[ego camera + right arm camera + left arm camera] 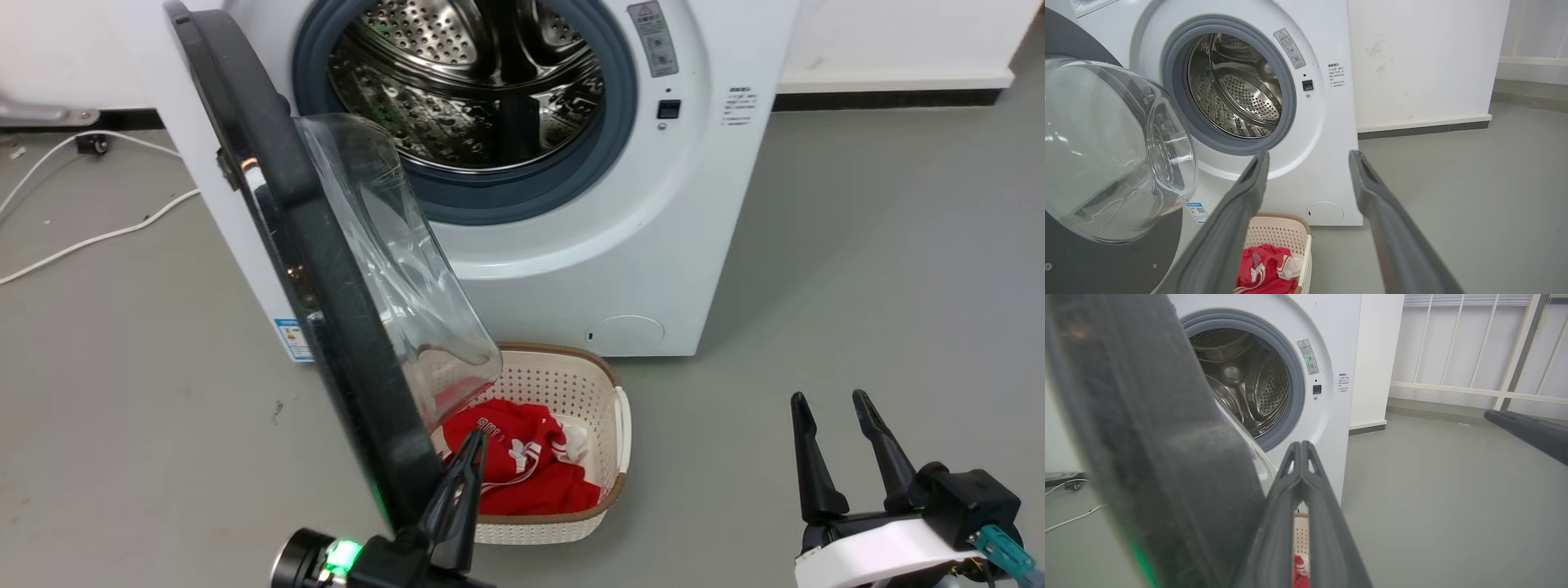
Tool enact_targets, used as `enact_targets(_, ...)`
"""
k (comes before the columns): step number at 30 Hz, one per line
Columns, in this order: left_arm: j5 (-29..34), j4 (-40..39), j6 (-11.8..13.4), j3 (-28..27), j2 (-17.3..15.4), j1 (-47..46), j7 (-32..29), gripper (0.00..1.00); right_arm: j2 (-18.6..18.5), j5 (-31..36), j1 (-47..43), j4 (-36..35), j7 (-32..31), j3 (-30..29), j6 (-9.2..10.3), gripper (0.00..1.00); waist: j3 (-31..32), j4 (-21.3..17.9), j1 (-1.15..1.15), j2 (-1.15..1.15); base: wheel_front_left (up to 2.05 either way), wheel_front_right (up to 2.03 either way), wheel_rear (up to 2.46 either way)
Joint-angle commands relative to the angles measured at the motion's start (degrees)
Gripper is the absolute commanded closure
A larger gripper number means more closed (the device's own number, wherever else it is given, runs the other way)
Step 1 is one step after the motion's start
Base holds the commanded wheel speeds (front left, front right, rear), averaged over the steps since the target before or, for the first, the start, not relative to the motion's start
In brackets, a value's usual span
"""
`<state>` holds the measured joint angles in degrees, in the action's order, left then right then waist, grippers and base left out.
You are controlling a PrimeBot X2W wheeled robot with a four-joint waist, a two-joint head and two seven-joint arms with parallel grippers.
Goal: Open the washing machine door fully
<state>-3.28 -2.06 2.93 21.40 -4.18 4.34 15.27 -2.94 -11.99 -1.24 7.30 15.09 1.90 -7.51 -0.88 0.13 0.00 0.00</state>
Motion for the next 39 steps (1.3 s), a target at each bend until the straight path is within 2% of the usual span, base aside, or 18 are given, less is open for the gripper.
enact_targets(1, -0.20, -0.78, 0.98, -1.56, -0.83, 1.38, -0.20, 1.00, 0.12, 0.13, -0.08, 0.01, 0.10, -0.26, 0.04, 0.00, -0.29, 1.08, 0.00, 0.00, 0.00, 0.00, 0.00)
enact_targets(8, -0.41, -5.87, 3.01, -4.09, -0.39, 5.98, -0.20, 1.00, 0.12, 0.28, -0.12, 0.01, 0.10, -0.58, 0.04, 0.00, -1.29, 6.70, 0.00, 0.00, 0.00, 0.00, 0.00)
enact_targets(15, -0.06, -6.97, 4.50, -7.04, -0.52, 8.66, -0.18, 1.00, 0.11, 0.43, 0.71, 0.33, 0.10, -0.71, 0.04, 0.00, -1.92, 12.59, 0.00, 0.00, 0.00, 0.00, 0.00)
enact_targets(20, -0.78, -7.96, 5.44, -10.48, -0.76, 9.47, -0.18, 1.00, 0.10, 0.63, 0.87, 0.34, 0.10, -0.43, 0.04, 0.00, -2.41, 15.23, 0.00, 0.00, 0.00, 0.00, 0.00)
enact_targets(25, -0.94, -7.08, 5.06, -14.45, -2.12, 7.56, -0.18, 1.00, 0.10, 0.88, 1.48, 0.39, 0.10, -0.32, 0.04, 0.00, -3.13, 16.39, 0.00, 0.00, 0.00, 0.00, 0.00)
enact_targets(33, -3.36, -2.95, 5.28, -23.27, -4.30, 2.84, -0.18, 1.00, 0.09, 1.55, 2.28, 0.53, 0.10, 0.06, 0.04, 0.00, -4.19, 15.53, 0.00, 0.00, 0.00, 0.00, 0.00)
enact_targets(35, -5.03, 0.17, 4.51, -27.58, -6.36, 0.20, -0.19, 1.00, 0.10, 1.89, 2.35, 0.55, 0.10, -0.28, 0.04, 0.00, -4.63, 15.04, 0.00, 0.00, 0.00, 0.00, 0.00)
enact_targets(39, -5.66, 3.27, 3.40, -30.59, -7.93, -2.51, -0.18, 1.00, 0.09, 2.21, 2.67, 0.49, 0.10, -0.56, 0.04, 0.00, -5.41, 14.44, 0.00, 0.00, 0.00, 0.00, 0.00)
